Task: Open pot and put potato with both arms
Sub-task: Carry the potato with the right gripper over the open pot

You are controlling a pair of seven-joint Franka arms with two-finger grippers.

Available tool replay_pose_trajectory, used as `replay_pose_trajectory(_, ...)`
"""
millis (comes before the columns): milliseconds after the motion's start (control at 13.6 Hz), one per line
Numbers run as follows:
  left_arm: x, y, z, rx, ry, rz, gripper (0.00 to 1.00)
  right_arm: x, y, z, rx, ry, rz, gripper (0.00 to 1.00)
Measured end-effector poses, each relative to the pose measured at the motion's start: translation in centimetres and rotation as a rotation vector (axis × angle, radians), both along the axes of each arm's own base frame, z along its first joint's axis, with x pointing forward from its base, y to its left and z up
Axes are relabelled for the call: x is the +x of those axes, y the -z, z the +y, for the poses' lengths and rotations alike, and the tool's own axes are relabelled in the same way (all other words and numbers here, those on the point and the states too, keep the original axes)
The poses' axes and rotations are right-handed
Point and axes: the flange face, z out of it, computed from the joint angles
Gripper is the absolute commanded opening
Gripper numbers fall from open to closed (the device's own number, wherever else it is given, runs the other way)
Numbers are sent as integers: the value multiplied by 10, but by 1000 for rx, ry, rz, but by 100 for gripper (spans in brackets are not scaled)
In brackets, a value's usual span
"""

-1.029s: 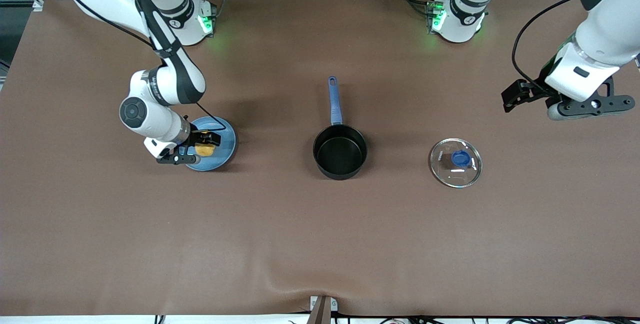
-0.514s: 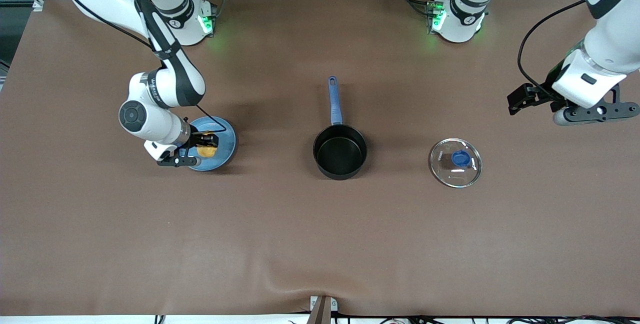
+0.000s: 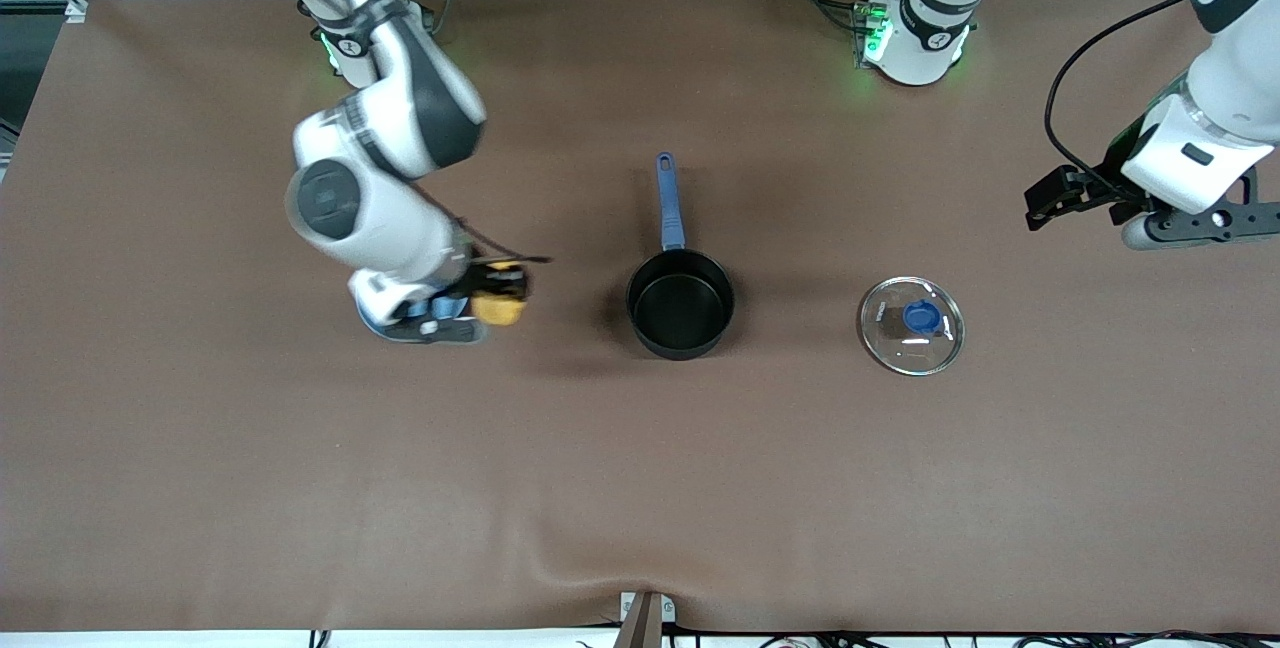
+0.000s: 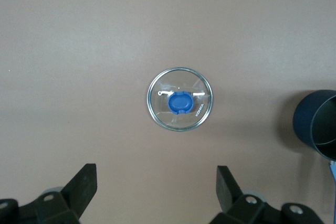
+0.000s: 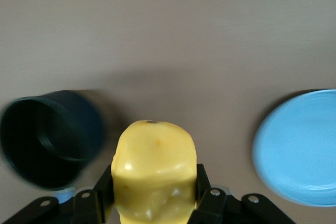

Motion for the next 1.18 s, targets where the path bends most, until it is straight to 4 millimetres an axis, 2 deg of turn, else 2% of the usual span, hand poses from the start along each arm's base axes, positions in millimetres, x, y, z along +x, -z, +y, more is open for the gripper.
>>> replay_pose_trajectory(73,0,-6,3,-9,-7,4,100,-3,1,36,9,-1,-7,0)
replay_pose_trajectory(220,-1,-24,4,-15,-8,18,100,-3,8,95,33,17,-23,0)
replay_pose_trajectory(367,1,-36,0,-14,0,34,100,-3,14,135,56,14,-40,0)
replay_pose_trajectory(514,4,-36,-3,-14,5,45,100,-11,28,162,65,-4,-45,0)
replay_pose_trajectory(808,7,-30,-3,-13,5,56,100,-33,79,196,38,-33,-29,0)
replay_pose_trajectory(1176,7,-28,-11,-12,35,63,100,-37,118,199,-16,-52,-16,0)
